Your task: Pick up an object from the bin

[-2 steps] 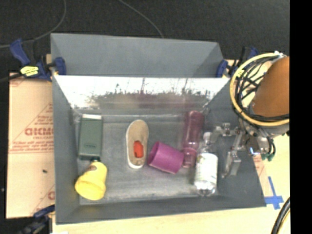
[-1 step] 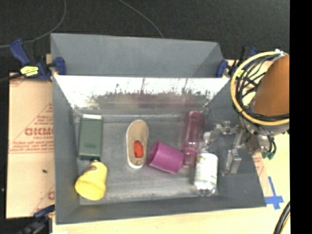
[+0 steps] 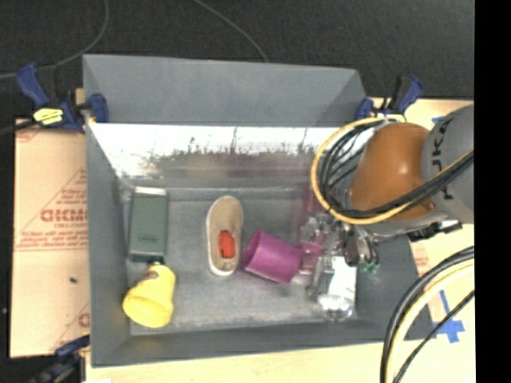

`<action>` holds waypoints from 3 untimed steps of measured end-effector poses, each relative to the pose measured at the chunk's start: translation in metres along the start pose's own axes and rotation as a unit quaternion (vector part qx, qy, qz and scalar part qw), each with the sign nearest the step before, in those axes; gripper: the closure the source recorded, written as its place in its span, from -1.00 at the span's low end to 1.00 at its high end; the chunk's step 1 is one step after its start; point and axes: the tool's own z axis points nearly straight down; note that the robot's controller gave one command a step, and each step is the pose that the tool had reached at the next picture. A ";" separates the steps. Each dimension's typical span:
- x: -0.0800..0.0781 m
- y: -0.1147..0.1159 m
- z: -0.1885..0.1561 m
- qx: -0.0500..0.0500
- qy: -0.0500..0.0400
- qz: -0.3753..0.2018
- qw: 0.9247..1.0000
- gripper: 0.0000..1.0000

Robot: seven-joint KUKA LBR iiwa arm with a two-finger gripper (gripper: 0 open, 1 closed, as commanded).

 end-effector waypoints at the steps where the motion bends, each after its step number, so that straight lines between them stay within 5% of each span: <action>1: 0.003 0.047 -0.023 0.000 -0.002 -0.021 1.000 -1.00; 2: 0.003 0.038 0.003 0.000 0.000 0.071 0.997 -1.00; 3: 0.007 0.049 0.069 0.000 -0.002 0.052 0.999 -1.00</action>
Offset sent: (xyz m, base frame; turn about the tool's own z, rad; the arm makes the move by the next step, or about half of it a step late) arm 0.0013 0.0392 -0.0024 0.1450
